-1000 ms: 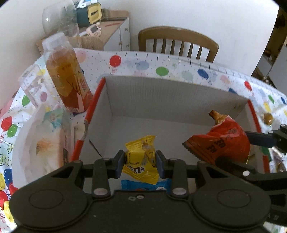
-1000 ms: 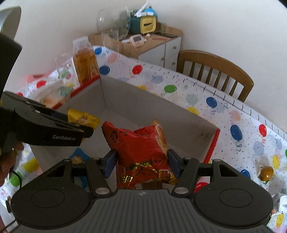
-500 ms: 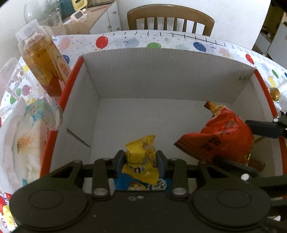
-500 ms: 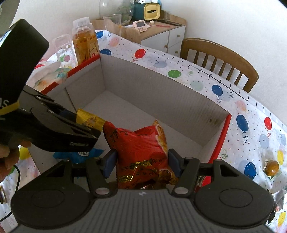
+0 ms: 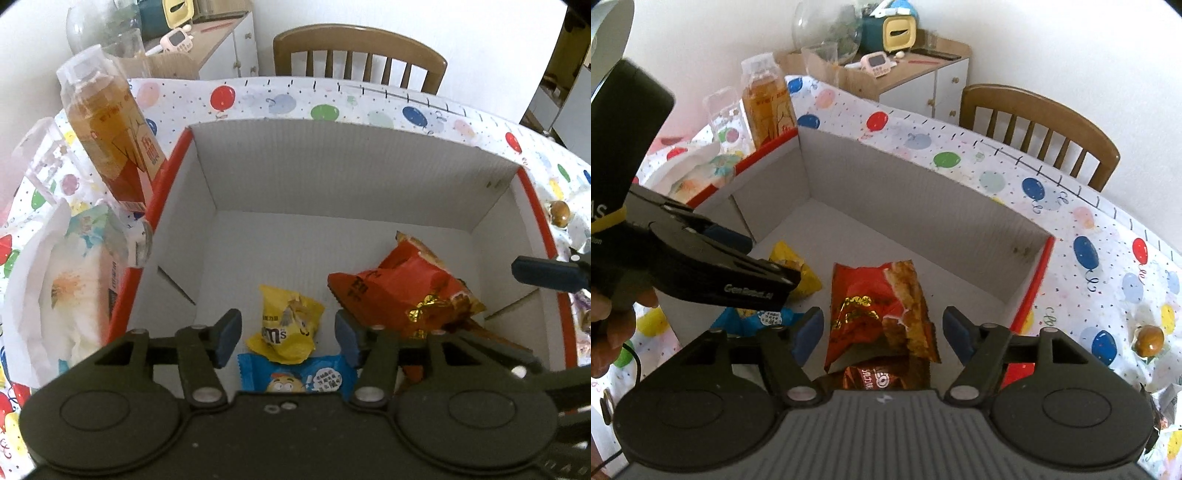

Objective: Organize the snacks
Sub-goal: 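Carry both bags over the box and open both tools to release them, then withdraw both tools from the box toward the remaining snacks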

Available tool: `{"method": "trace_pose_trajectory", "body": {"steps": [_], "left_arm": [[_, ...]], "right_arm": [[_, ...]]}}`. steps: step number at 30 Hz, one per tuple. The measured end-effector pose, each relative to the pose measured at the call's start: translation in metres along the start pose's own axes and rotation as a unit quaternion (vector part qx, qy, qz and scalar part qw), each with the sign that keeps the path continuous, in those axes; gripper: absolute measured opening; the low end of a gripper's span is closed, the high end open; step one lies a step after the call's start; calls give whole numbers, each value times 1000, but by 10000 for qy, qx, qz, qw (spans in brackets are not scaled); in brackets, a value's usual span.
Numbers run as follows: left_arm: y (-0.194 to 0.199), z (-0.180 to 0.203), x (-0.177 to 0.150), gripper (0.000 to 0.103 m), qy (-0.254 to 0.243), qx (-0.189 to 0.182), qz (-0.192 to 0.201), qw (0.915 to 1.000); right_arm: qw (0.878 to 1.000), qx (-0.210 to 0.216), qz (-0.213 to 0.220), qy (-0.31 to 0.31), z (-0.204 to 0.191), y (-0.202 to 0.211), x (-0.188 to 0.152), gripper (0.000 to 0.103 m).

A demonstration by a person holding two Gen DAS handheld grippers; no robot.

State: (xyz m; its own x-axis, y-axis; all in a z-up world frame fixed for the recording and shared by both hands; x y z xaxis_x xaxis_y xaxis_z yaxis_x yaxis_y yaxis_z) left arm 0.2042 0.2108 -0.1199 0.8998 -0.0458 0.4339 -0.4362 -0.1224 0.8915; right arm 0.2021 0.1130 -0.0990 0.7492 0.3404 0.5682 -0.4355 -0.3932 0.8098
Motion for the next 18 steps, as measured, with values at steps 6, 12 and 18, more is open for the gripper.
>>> {"method": "trace_pose_trajectory", "body": {"steps": [6,12,18], "left_arm": [[22,4,-1,61,-37,12,239,9997],[51,16,-1,67,-121,-5,540,9985],[75,33,0,74,-255,-65,799,9965]], "right_arm": [[9996,125,197,-163,8,23,1,76],[9979,268,483,-351,16,51,1,81],[9955,429,677,-507,25,78,-3,82]]}}
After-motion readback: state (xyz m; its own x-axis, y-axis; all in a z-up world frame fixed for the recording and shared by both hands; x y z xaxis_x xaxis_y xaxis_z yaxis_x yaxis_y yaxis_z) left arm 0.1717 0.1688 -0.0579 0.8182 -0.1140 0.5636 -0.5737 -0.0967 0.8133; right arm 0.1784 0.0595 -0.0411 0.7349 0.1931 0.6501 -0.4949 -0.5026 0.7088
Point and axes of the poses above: each gripper's, at about its wrist camera, not at the fingertips, and y roughly against the way its jaws point, z to its right, x to its top, the point moved 1 cm from there along -y, roughly the way its jaws point, and after that the axes turned 12 degrees about -y, right-handed, at the moved point
